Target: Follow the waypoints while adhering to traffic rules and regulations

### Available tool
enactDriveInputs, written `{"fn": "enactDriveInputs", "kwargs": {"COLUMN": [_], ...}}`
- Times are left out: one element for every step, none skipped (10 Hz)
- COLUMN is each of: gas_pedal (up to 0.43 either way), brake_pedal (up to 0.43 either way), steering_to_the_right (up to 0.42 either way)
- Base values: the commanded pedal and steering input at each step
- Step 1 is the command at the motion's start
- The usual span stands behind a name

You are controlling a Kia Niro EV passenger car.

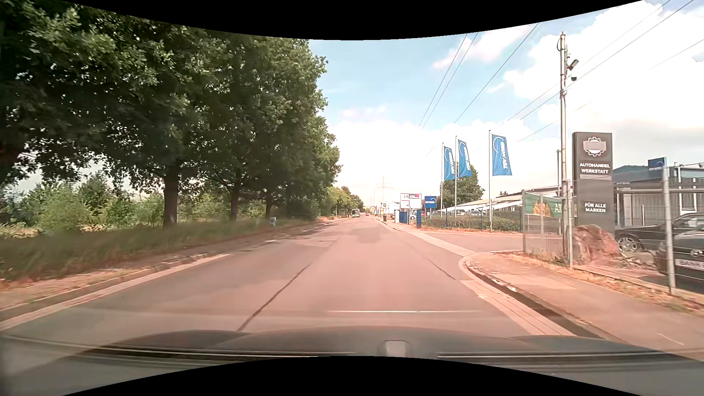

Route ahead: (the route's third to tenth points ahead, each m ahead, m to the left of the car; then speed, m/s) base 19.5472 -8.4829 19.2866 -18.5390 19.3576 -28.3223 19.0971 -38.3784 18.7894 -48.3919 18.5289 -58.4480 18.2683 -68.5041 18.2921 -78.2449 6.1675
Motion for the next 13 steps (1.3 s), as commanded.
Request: {"fn": "enactDriveInputs", "kwargs": {"gas_pedal": [0.0, 0.0, 0.0, 0.0, 0.0, 0.0, 0.0, 0.0, 0.0, 0.0, 0.0, 0.0, 0.0], "brake_pedal": [0.152, 0.152, 0.152, 0.159, 0.159, 0.159, 0.159, 0.159, 0.159, 0.159, 0.159, 0.152, 0.122], "steering_to_the_right": [0.001, 0.001, 0.0, 0.001, 0.001, 0.002, 0.008, 0.022, 0.043, 0.06, 0.084, 0.106, 0.126]}}
